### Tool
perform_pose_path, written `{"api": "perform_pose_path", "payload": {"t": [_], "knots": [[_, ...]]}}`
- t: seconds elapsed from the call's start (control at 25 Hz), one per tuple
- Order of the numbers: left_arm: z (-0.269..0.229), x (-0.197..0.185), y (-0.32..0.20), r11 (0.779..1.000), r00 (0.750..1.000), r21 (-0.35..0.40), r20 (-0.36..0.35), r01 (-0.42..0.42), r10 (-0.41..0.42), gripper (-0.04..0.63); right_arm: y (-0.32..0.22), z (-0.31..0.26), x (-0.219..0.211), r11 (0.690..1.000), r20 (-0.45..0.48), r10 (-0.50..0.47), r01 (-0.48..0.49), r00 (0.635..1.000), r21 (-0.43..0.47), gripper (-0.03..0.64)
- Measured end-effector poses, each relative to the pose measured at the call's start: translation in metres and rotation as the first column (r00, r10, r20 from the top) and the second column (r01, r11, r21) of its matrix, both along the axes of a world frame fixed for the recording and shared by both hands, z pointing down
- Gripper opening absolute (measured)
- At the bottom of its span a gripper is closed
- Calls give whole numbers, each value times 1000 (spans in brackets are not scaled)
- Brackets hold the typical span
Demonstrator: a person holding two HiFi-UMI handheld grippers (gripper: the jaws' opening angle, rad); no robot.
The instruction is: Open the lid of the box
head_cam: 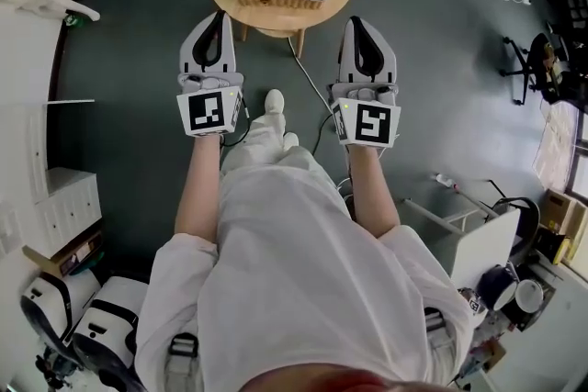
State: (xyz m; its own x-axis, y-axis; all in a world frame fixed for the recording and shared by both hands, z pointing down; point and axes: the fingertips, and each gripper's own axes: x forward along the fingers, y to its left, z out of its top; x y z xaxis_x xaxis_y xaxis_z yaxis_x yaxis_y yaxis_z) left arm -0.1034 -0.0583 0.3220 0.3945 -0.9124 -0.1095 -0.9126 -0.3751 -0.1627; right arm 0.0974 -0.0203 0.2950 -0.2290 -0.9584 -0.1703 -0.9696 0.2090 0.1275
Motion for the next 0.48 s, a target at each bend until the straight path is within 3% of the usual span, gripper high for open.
{"api": "perform_pose_path", "payload": {"t": [0.16,0.48], "knots": [[-4,-2,15,1000,1000,2,-11,-10,10,-8,16,-3,-8,1000,25,2,-2,1000,-25,-4],[-7,-13,15,999,999,6,-7,-37,37,-8,16,5,-13,1000,-27,22,-22,999,-18,-3]]}}
